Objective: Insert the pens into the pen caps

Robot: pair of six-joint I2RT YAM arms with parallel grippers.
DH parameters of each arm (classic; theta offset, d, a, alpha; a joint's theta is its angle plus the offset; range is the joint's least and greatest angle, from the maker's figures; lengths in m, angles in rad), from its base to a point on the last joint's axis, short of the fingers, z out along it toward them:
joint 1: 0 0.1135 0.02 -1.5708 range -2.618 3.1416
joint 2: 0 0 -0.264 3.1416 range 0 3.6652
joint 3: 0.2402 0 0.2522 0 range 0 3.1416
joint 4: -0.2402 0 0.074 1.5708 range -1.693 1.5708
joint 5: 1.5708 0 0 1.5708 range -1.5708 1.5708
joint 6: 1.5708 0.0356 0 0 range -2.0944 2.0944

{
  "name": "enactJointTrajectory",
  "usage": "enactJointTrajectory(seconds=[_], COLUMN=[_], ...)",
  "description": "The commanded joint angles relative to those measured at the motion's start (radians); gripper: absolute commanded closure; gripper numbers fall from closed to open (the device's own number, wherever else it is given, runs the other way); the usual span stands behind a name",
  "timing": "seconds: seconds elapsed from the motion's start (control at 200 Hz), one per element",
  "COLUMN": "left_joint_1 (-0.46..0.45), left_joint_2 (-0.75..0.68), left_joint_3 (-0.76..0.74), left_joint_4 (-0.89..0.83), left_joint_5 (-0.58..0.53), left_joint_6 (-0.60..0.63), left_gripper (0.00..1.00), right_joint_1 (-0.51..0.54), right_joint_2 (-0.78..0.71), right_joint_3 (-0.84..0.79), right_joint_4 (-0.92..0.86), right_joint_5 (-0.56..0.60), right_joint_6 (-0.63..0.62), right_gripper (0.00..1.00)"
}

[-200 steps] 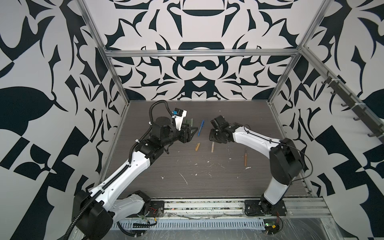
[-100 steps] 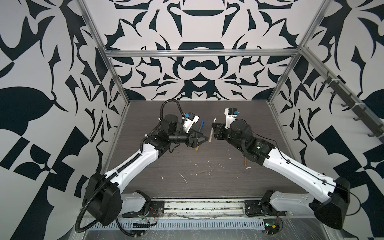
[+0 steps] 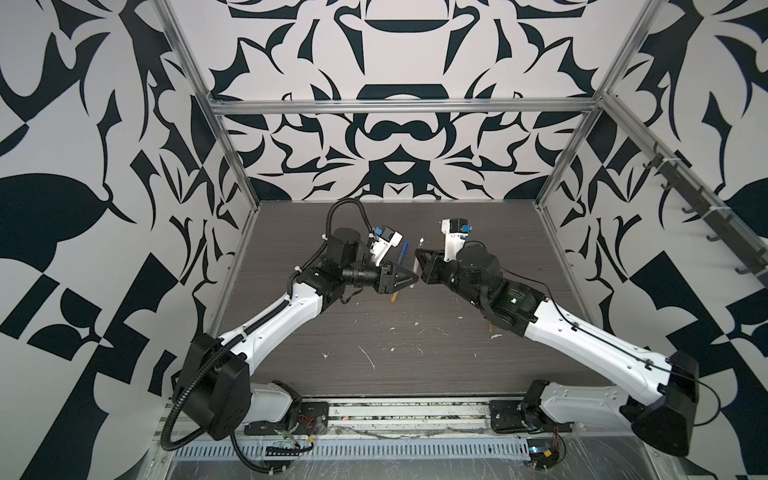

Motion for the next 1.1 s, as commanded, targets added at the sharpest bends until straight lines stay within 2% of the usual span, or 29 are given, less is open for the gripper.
enactJointTrajectory(seconds=[0.0,0.09,0.285,0.425,0.465,0.535,0.625,0.75,0.91,0.925,1.03,1.095], left_joint_1=[0.002,0.001,0.002,0.001,0.002,0.001,0.001,0.002,0.001,0.001,0.002,0.001], left_joint_2=[0.018,0.019,0.012,-0.001,-0.008,-0.020,-0.038,-0.079,-0.176,-0.183,-0.246,-0.310], left_joint_3=[0.035,0.036,0.029,0.023,0.025,0.022,0.026,0.011,-0.008,-0.008,-0.021,-0.069], left_joint_4=[0.025,0.036,0.041,0.043,0.036,0.021,-0.018,-0.042,-0.063,-0.067,-0.069,-0.003], left_joint_5=[0.049,0.060,0.052,0.009,-0.009,-0.046,-0.116,-0.247,-0.368,-0.380,-0.465,-0.512], left_joint_6=[-0.006,-0.015,-0.016,-0.015,-0.011,0.002,0.035,0.083,0.146,0.152,0.201,0.214], left_gripper=[0.58,0.62,0.78,0.87,0.88,0.90,0.92,0.92,0.91,0.91,0.91,0.91], right_joint_1=[0.006,0.007,0.011,0.012,0.013,0.013,0.013,0.013,0.013,0.014,0.013,0.013], right_joint_2=[-0.009,0.008,0.029,0.035,0.030,0.018,-0.005,-0.050,-0.080,-0.079,-0.048,0.010], right_joint_3=[-0.012,-0.006,-0.010,0.000,-0.001,0.000,0.018,0.057,0.081,0.078,0.056,0.060], right_joint_4=[0.102,0.112,0.128,0.105,0.099,0.086,0.043,-0.052,-0.215,-0.226,-0.291,-0.331], right_joint_5=[0.013,0.013,0.003,-0.001,-0.040,-0.047,-0.060,-0.055,-0.019,0.015,0.045,0.039], right_joint_6=[0.011,0.016,0.032,0.040,0.043,0.051,0.057,0.075,0.114,0.121,0.153,0.164], right_gripper=[0.95,0.95,0.96,0.95,0.95,0.89,0.76,0.71,0.72,0.72,0.80,0.86])
